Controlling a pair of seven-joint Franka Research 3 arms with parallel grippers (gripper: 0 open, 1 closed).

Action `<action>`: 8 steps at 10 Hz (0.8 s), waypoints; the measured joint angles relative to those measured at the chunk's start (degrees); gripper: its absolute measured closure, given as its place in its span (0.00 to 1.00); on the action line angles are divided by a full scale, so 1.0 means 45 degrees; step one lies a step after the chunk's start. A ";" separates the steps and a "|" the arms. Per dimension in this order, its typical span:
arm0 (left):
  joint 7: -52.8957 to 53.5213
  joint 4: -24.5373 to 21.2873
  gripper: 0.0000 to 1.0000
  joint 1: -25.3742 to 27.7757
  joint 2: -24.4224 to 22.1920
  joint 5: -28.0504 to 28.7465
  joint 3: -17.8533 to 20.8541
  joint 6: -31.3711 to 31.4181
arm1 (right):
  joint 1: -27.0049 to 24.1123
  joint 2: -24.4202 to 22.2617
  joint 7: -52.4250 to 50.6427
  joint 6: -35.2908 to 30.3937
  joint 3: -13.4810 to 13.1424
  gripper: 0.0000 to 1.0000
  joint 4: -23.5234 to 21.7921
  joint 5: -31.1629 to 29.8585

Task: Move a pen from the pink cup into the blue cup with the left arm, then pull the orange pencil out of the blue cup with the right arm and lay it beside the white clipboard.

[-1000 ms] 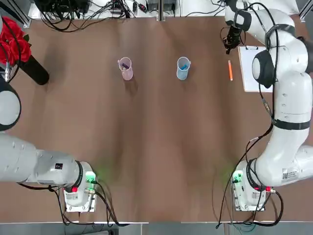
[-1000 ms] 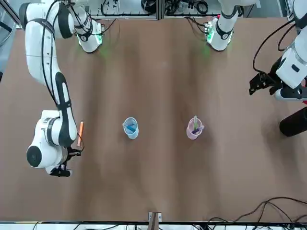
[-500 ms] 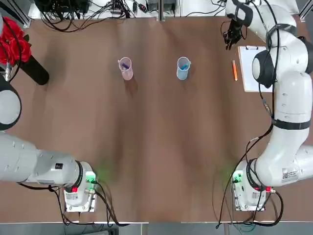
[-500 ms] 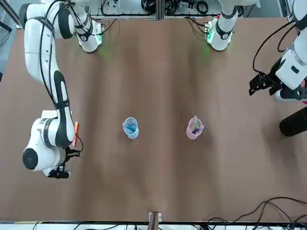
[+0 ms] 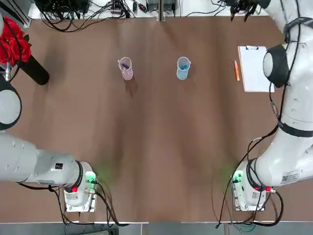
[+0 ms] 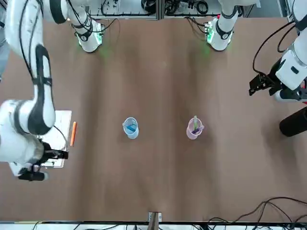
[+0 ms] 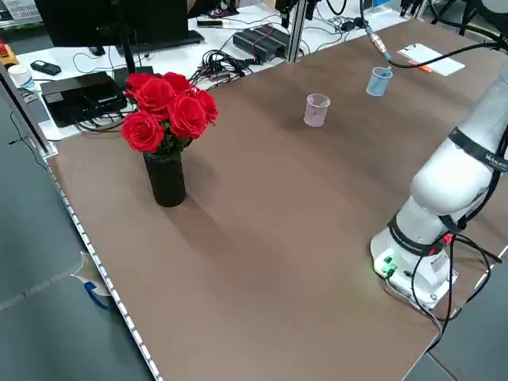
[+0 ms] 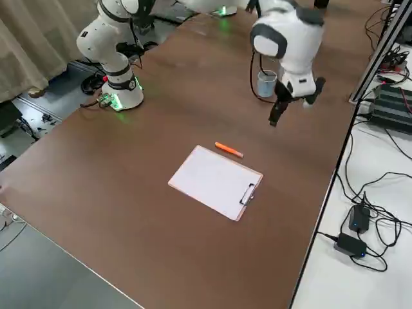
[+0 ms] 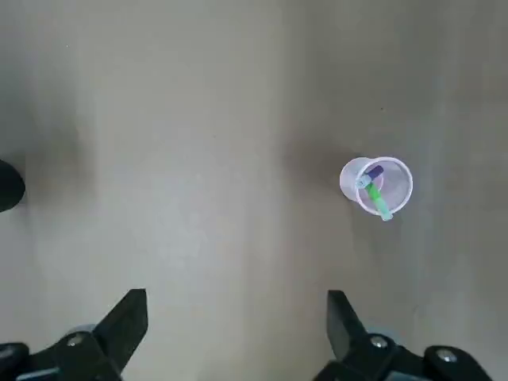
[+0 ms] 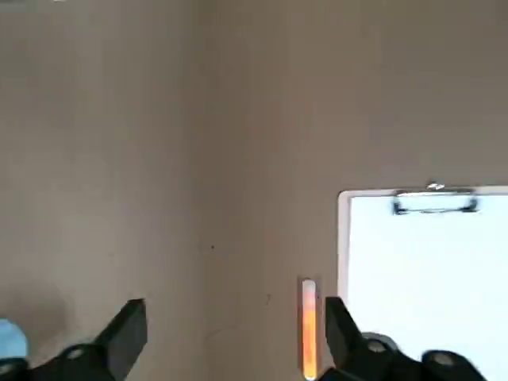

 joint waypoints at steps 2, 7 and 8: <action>-0.0001 -0.0001 0.01 0.0002 0.0016 0.0000 0.0002 0.0000 | -0.0197 -0.1454 0.0000 -0.0593 0.0010 0.00 0.0008 -0.0167; -0.0001 -0.0001 0.00 0.0004 0.0027 0.0000 -0.0002 0.0001 | -0.1025 -0.4355 0.0972 -0.2801 0.1674 0.00 -0.0378 -0.1878; -0.0001 0.0008 0.01 0.0004 0.0028 0.0000 0.0000 0.0001 | -0.1370 -0.4920 0.1336 -0.3030 0.2376 0.00 -0.0765 -0.2127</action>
